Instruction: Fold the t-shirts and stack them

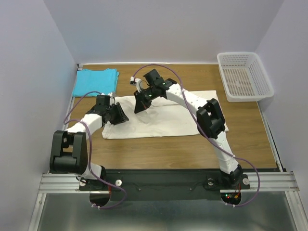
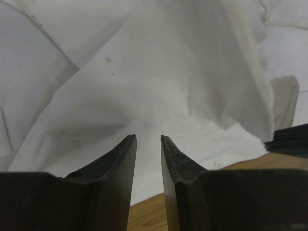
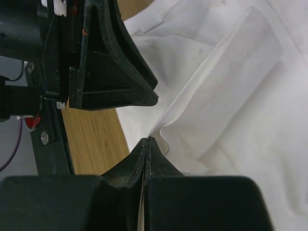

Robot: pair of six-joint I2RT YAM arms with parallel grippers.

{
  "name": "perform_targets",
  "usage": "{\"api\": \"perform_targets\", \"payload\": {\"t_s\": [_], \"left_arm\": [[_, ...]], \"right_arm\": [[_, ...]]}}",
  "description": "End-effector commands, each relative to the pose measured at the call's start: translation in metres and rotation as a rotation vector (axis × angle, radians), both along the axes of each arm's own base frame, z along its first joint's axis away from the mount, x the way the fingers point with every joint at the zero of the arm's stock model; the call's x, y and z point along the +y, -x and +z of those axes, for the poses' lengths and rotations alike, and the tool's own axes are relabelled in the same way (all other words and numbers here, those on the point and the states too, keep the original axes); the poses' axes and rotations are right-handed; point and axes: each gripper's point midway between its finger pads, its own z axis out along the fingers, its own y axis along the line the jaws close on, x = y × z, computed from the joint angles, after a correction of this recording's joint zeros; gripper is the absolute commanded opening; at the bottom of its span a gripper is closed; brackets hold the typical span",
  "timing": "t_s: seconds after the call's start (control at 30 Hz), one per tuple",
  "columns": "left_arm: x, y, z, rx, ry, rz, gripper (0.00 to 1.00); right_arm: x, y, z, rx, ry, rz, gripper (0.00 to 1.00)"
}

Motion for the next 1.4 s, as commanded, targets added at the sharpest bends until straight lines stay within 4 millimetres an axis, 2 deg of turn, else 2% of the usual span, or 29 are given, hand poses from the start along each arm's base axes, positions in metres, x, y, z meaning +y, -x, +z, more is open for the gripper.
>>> {"api": "perform_targets", "payload": {"t_s": [0.0,0.1,0.13,0.17,0.27,0.33,0.37,0.4,0.43,0.53,0.57,0.6,0.73,0.77,0.87,1.0,1.03,1.07,1.1,1.2,1.37], "left_arm": [[0.022,-0.016,0.053,-0.131,-0.03,0.093,0.39],[0.044,-0.009,0.069,-0.161,-0.02,0.177,0.4],[0.045,-0.007,0.073,-0.172,-0.012,0.182,0.4],[0.057,-0.005,0.077,-0.188,-0.006,0.217,0.41],[0.06,0.001,0.076,-0.179,-0.002,0.209,0.41],[0.057,0.005,0.069,-0.155,0.006,0.194,0.41],[0.056,0.006,0.067,-0.149,0.01,0.19,0.41],[0.054,0.006,0.065,-0.146,0.02,0.183,0.41],[0.053,0.007,0.064,-0.146,0.025,0.179,0.41],[0.049,0.008,0.063,-0.144,0.044,0.166,0.41],[0.048,0.008,0.063,-0.141,0.053,0.159,0.41],[0.047,0.009,0.062,-0.137,0.057,0.15,0.41],[0.045,0.01,0.063,-0.139,0.061,0.139,0.41],[0.044,0.012,0.062,-0.136,0.065,0.136,0.41],[0.041,0.015,0.062,-0.13,0.08,0.13,0.41],[0.039,0.021,0.058,-0.118,0.091,0.128,0.41],[0.039,0.023,0.056,-0.113,0.093,0.127,0.41],[0.039,0.025,0.054,-0.106,0.093,0.129,0.41],[0.038,0.026,0.053,-0.105,0.095,0.128,0.41],[0.038,0.029,0.05,-0.099,0.098,0.127,0.41],[0.036,0.03,0.047,-0.082,0.108,0.123,0.41]], "right_arm": [[0.027,0.02,0.022,-0.014,-0.045,0.053,0.01],[0.037,0.021,0.018,-0.024,-0.035,0.05,0.0],[0.039,0.022,0.018,-0.03,-0.034,0.051,0.01],[0.043,0.022,0.016,-0.037,-0.029,0.051,0.05],[0.042,0.019,0.019,-0.053,-0.023,0.037,0.24],[0.037,0.018,0.033,-0.113,-0.028,0.042,0.33],[0.037,0.015,0.032,-0.134,-0.022,0.042,0.36],[0.031,0.013,0.045,-0.183,-0.029,0.043,0.37],[0.027,0.012,0.048,-0.207,-0.024,0.042,0.42],[0.009,0.004,0.054,-0.29,0.009,0.027,0.45],[0.004,0.005,0.053,-0.307,0.016,0.042,0.45],[-0.008,0.012,0.043,-0.349,0.046,0.094,0.46],[-0.032,0.03,0.013,-0.428,0.115,0.242,0.49],[-0.044,0.039,0.002,-0.43,0.141,0.271,0.5],[-0.059,0.05,-0.009,-0.523,0.146,0.395,0.5],[-0.059,0.06,-0.02,-0.634,0.159,0.524,0.49],[-0.057,0.058,-0.023,-0.63,0.17,0.515,0.49],[-0.05,0.051,-0.012,-0.639,0.156,0.487,0.46],[-0.046,0.051,-0.024,-0.596,0.169,0.473,0.43],[-0.041,0.048,-0.031,-0.539,0.195,0.417,0.34],[-0.047,0.043,-0.06,-0.495,0.274,0.343,0.23]]}}
